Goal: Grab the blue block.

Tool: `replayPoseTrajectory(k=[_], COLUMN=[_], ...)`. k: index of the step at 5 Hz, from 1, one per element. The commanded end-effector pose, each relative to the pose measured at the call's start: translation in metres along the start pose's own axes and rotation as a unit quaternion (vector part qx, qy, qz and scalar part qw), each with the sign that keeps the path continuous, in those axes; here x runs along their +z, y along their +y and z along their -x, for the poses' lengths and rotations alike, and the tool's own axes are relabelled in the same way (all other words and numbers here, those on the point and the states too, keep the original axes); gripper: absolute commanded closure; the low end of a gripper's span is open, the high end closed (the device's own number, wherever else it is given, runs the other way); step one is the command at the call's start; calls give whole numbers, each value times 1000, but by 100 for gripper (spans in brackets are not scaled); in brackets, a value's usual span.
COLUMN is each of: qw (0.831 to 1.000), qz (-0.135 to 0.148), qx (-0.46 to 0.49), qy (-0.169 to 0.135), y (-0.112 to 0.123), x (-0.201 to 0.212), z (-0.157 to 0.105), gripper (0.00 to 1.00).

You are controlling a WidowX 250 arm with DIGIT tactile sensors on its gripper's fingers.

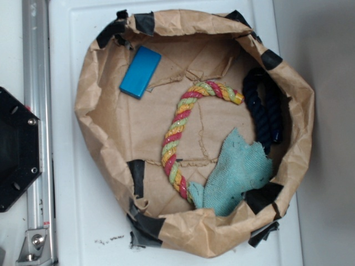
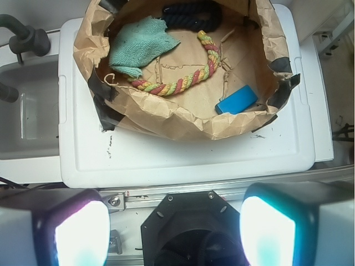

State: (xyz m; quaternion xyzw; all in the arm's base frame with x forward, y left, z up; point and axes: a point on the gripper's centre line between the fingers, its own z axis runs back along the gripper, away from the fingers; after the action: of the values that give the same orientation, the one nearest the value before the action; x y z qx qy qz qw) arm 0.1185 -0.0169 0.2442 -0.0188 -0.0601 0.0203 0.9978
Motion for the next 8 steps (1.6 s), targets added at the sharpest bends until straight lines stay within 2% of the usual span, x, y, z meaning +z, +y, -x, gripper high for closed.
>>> replayPoseTrajectory(k=[1,2,3,4,5,6,7,8], qw=[1000,996,982,970,958,953,945,939], qz=[0,-13,-33,-37,-34,-61,-84,-101], qx=[0,85,185,239,286,298,315,327], qy=[0,-10,-7,-27,-18,-9,2,-5], y=[0,24,43,54,59,58,73,100], x=[0,-38,-66,-99,-144,-172,-188,-181], z=[0,-47,-82,-98,-108,-104,-95,-78], gripper=[0,0,0,0,0,0,0,0])
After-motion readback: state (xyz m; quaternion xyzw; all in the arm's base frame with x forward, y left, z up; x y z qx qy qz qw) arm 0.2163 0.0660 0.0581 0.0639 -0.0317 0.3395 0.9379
